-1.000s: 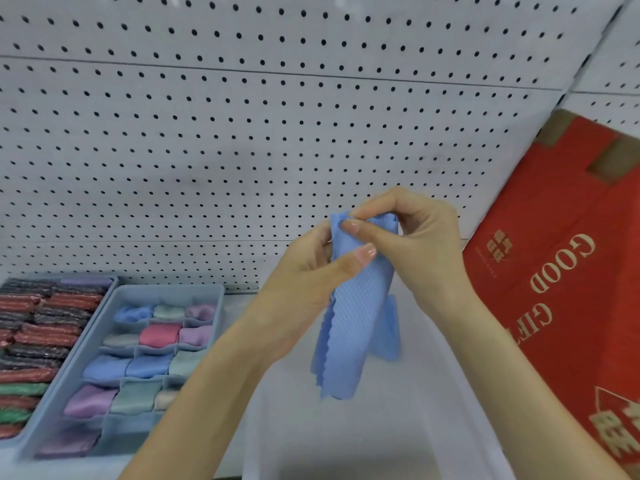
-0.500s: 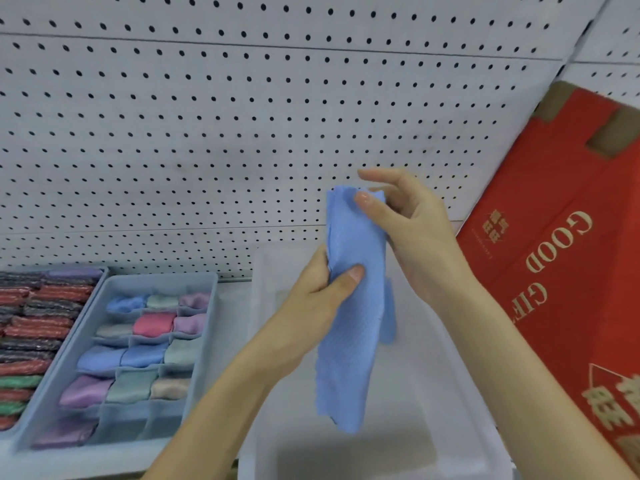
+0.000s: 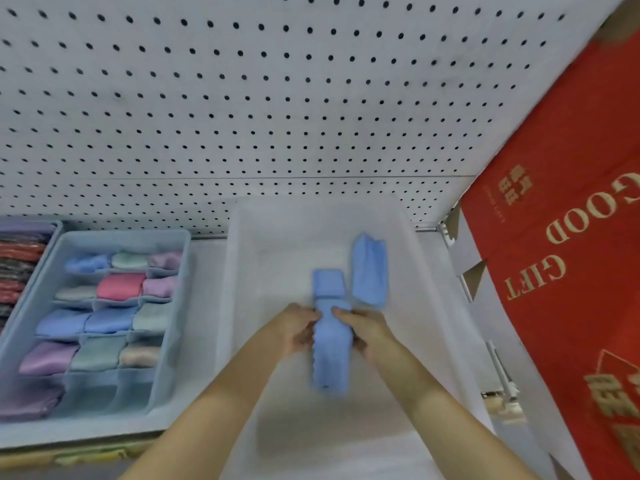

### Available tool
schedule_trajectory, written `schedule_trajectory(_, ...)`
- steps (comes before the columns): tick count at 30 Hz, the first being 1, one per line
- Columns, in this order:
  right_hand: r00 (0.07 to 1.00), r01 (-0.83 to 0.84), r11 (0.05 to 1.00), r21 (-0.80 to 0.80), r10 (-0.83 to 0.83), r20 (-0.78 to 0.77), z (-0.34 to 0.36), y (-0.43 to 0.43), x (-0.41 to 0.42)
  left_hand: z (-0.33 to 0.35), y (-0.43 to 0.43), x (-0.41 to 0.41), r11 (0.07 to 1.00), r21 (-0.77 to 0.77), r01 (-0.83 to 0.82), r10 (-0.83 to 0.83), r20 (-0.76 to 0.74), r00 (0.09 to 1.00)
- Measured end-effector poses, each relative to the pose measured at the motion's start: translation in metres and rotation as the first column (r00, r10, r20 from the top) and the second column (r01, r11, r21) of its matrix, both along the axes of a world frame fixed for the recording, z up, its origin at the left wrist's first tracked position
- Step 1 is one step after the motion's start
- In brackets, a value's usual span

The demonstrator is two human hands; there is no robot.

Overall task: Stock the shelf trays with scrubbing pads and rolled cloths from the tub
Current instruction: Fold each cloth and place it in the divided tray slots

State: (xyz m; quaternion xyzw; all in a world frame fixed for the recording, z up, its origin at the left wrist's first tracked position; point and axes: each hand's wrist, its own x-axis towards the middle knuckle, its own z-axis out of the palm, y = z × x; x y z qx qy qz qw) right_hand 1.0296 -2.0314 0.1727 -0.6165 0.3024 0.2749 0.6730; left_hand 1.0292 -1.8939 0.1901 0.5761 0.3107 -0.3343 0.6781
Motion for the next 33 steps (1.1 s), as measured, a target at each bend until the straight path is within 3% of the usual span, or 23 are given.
schedule_trajectory(4,0.996,0.008,0.999,0.037,-0.005,-0.090,-0.016,-0.001,0.000,-0.012,-0.001,0.000,0.995,0.055,0.086,-0.081,-0.075,0.994)
schedule_trajectory(8,0.996,0.033,0.998,0.046,-0.029,-0.087,-0.017,0.001,0.002,-0.014,-0.011,0.001,0.983,0.147,0.111,-0.101,-0.076,0.992)
schedule_trajectory(11,0.997,-0.069,0.996,-0.056,0.067,-0.048,-0.014,0.003,-0.001,-0.028,-0.017,-0.003,0.932,0.340,0.123,-0.118,-0.034,0.992)
schedule_trajectory(14,0.990,-0.140,0.957,-0.256,0.140,-0.015,-0.022,-0.002,-0.005,-0.027,-0.019,-0.016,0.865,0.500,0.036,-0.073,0.054,0.996)
schedule_trajectory(17,0.988,-0.141,0.928,-0.346,0.152,0.005,-0.021,-0.007,-0.009,-0.032,-0.017,-0.024,0.838,0.546,-0.019,-0.037,0.091,0.995)
schedule_trajectory(22,0.988,-0.140,0.930,-0.339,0.155,0.017,-0.031,-0.009,-0.005,-0.034,-0.010,-0.029,0.845,0.533,-0.038,-0.023,0.108,0.994)
schedule_trajectory(27,0.988,-0.157,0.974,-0.161,0.155,-0.025,-0.030,-0.010,-0.006,-0.037,-0.007,-0.030,0.870,0.480,-0.115,0.097,0.063,0.993)
schedule_trajectory(33,0.974,-0.217,0.974,-0.060,0.220,0.057,-0.023,-0.011,-0.004,-0.025,-0.003,-0.024,0.988,0.148,-0.041,0.043,-0.007,0.999)
